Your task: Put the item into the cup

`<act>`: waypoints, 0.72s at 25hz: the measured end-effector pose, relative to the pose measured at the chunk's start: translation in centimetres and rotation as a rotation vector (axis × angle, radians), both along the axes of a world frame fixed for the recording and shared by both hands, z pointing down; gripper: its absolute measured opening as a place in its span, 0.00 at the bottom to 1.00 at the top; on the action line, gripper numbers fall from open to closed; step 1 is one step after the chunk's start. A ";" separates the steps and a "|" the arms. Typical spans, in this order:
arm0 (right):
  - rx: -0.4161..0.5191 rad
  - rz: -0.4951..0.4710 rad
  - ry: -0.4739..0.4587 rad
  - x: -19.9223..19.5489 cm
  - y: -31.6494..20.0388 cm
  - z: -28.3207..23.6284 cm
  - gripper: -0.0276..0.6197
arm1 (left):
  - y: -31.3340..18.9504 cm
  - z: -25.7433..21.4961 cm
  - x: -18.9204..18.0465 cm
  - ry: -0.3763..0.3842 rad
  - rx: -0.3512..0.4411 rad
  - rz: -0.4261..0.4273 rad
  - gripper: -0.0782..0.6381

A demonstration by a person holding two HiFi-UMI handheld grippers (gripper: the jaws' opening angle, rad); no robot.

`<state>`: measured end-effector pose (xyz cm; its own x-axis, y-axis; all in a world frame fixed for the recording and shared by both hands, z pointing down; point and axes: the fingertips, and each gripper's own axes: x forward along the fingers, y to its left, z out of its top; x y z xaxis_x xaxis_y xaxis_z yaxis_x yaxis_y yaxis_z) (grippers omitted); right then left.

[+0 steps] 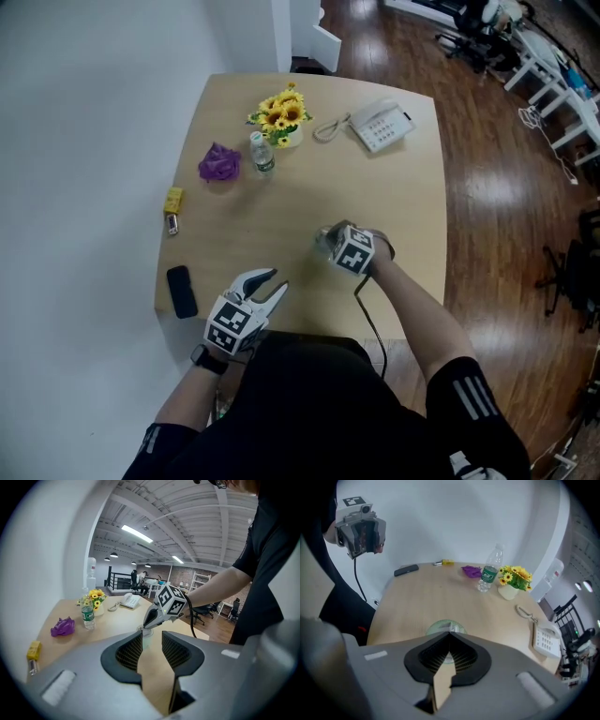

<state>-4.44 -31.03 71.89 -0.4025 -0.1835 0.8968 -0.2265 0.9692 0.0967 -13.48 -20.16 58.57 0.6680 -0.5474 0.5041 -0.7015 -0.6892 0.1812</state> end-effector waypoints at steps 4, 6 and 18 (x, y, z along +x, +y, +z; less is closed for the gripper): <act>-0.002 -0.008 0.074 -0.2 0.3 1.9 0.06 | -0.1 0.4 -0.8 0.007 -0.006 0.016 0.28; -0.010 -0.010 0.101 -0.2 0.4 2.5 0.06 | 0.1 0.4 -1.0 0.010 -0.010 0.021 0.28; -0.055 -0.014 0.139 -0.9 0.3 4.0 0.10 | 1.1 1.0 -2.8 0.008 -0.019 -0.010 0.28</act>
